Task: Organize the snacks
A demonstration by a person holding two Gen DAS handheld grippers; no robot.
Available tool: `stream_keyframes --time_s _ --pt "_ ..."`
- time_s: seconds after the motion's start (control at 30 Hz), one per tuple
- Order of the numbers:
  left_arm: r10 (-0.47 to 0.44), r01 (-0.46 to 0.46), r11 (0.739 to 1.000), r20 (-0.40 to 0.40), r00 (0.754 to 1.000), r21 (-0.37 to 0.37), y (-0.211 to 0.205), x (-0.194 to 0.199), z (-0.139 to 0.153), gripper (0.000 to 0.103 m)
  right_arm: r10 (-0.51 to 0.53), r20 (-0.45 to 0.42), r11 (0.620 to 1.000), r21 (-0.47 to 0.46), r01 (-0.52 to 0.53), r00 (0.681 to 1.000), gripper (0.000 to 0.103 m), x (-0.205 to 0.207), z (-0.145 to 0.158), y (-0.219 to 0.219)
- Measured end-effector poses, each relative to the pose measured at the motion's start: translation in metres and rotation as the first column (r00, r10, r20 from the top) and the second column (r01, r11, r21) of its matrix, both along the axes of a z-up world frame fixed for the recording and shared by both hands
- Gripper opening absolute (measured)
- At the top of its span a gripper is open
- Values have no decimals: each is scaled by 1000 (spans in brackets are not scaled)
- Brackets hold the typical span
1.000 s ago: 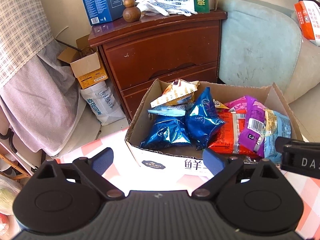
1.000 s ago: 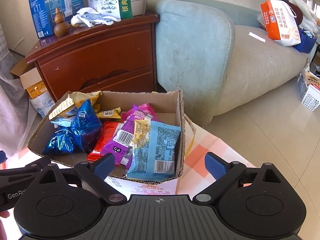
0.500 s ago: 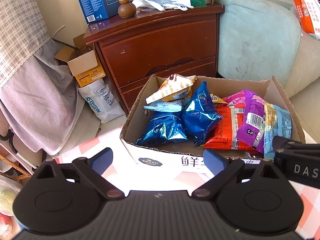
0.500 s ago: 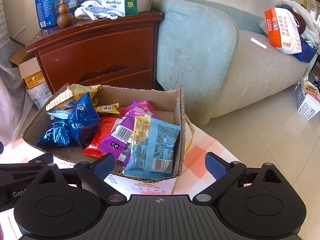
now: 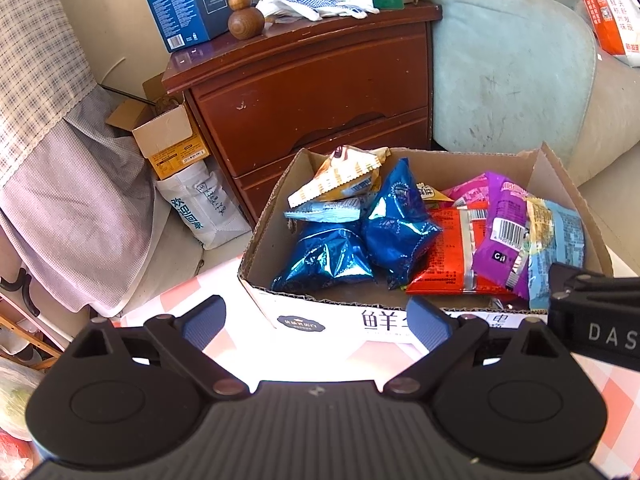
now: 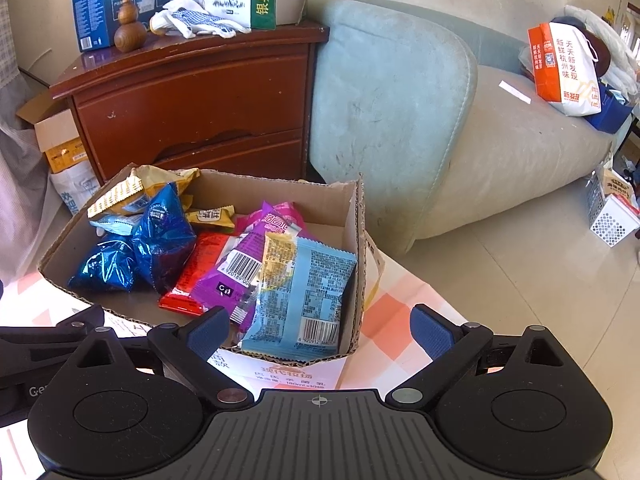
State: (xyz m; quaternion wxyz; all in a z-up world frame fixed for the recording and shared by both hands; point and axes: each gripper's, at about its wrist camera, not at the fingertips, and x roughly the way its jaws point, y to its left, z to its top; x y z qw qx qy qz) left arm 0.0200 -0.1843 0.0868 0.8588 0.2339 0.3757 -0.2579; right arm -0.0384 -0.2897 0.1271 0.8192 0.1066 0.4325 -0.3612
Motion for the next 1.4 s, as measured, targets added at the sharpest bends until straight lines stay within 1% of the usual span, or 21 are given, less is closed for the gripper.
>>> stream_keyframes --time_s 0.27,0.73,1.17,1.4 --pt "-6 6 1000 11 1000 8 3 -2 0 96 10 -7 1000 -16 -11 1000 98 1 1 3" --pt "-33 32 999 31 999 27 14 -11 0 96 64 -33 995 -72 -67 997 98 0 2 18" --pt "-30 27 998 53 998 56 39 -22 -3 96 147 -89 981 -113 -156 985 98 -3 -1 48" --pt "-13 10 998 43 999 54 56 -34 -6 96 180 -114 974 -120 -194 977 98 -9 -2 64"
